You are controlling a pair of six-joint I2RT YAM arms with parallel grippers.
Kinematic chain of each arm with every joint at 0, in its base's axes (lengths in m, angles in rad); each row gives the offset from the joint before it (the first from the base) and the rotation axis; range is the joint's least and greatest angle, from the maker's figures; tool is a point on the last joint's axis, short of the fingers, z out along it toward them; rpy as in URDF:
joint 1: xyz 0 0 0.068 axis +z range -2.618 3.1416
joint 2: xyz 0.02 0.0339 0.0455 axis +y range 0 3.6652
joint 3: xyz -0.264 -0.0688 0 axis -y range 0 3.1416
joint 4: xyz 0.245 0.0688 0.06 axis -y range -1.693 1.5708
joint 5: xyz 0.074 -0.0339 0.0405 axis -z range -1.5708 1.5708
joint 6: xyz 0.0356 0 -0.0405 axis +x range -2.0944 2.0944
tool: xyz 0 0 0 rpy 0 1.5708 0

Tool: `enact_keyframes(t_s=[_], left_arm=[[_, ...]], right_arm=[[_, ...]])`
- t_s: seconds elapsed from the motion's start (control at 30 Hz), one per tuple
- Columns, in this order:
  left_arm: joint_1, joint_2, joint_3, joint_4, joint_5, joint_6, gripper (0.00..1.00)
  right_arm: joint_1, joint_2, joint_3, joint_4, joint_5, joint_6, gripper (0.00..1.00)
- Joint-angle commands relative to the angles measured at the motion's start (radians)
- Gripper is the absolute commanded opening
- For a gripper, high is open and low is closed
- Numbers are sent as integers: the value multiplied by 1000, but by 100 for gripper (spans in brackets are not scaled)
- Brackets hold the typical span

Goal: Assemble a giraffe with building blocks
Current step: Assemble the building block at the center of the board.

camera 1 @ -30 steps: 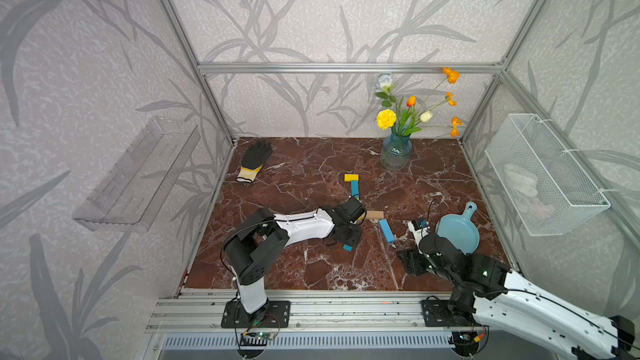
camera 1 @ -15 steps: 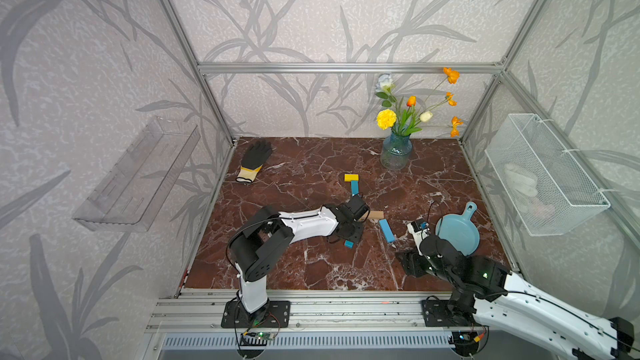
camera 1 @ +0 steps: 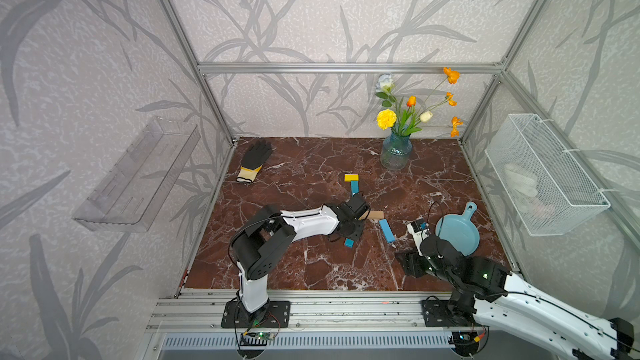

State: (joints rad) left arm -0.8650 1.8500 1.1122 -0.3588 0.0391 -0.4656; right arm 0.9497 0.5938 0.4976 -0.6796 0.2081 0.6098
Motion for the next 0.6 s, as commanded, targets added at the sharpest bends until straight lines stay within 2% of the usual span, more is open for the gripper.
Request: enact_keyframes(t_s=[0.0, 0.57], left_arm=[[2, 63, -5, -62, -12, 2, 38], [15, 85, 21, -71, -24, 15, 38]], right_arm=[[-6, -9, -13, 15, -2, 7, 73], [-5, -5, -22, 27, -5, 7, 73]])
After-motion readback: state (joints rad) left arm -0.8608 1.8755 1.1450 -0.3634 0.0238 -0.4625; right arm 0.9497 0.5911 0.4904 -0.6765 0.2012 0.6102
